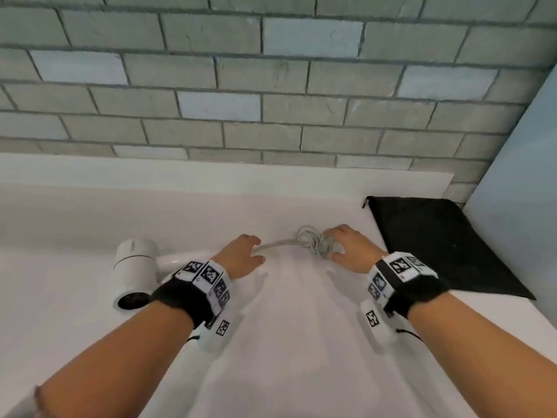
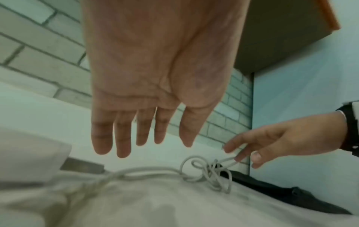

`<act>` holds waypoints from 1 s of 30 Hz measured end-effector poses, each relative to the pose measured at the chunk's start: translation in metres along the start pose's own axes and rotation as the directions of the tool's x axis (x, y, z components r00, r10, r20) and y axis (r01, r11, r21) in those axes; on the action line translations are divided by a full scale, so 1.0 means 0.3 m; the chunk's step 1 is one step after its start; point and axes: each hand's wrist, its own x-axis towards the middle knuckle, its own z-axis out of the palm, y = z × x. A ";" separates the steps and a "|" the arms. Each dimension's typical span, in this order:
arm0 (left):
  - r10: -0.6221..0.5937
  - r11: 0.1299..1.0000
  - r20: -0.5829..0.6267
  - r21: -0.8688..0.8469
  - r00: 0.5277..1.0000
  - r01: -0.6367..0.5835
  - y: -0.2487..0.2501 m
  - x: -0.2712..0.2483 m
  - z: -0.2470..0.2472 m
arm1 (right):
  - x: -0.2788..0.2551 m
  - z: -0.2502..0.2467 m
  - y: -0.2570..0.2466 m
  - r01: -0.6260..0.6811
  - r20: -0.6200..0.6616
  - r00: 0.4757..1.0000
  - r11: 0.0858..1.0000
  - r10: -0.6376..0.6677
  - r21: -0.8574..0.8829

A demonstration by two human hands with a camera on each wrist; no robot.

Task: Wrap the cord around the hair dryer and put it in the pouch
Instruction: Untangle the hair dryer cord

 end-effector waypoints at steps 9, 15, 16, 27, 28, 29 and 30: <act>-0.073 0.990 0.061 0.126 0.995 0.065 0.067 0.077 0.059 | 0.113 0.036 -0.029 -0.206 0.034 0.974 0.940 0.224 -0.272; -0.017 0.998 0.071 0.062 0.997 0.013 0.091 0.088 0.076 | 0.081 -0.007 -0.058 -0.124 -0.016 0.992 0.920 0.127 -0.372; -0.014 0.999 0.060 -0.044 0.998 0.016 0.094 0.091 0.076 | 0.071 -0.013 -0.061 -0.107 -0.059 0.994 0.932 0.092 -0.347; -0.053 0.561 -0.218 -0.814 0.974 -0.151 0.211 0.001 -0.099 | -0.067 -0.051 -0.191 0.142 -0.542 0.787 0.942 -0.294 -0.304; -0.035 0.544 -0.254 -0.816 0.967 -0.195 0.211 -0.009 -0.112 | -0.072 -0.051 -0.199 0.179 -0.522 0.794 0.940 -0.313 -0.292; -0.018 0.536 -0.279 -0.813 0.960 -0.226 0.210 -0.016 -0.123 | -0.080 -0.060 -0.209 0.207 -0.503 0.806 0.944 -0.313 -0.256; 0.003 0.537 -0.295 -0.806 0.955 -0.251 0.207 -0.020 -0.132 | -0.089 -0.074 -0.218 0.228 -0.492 0.823 0.958 -0.284 -0.173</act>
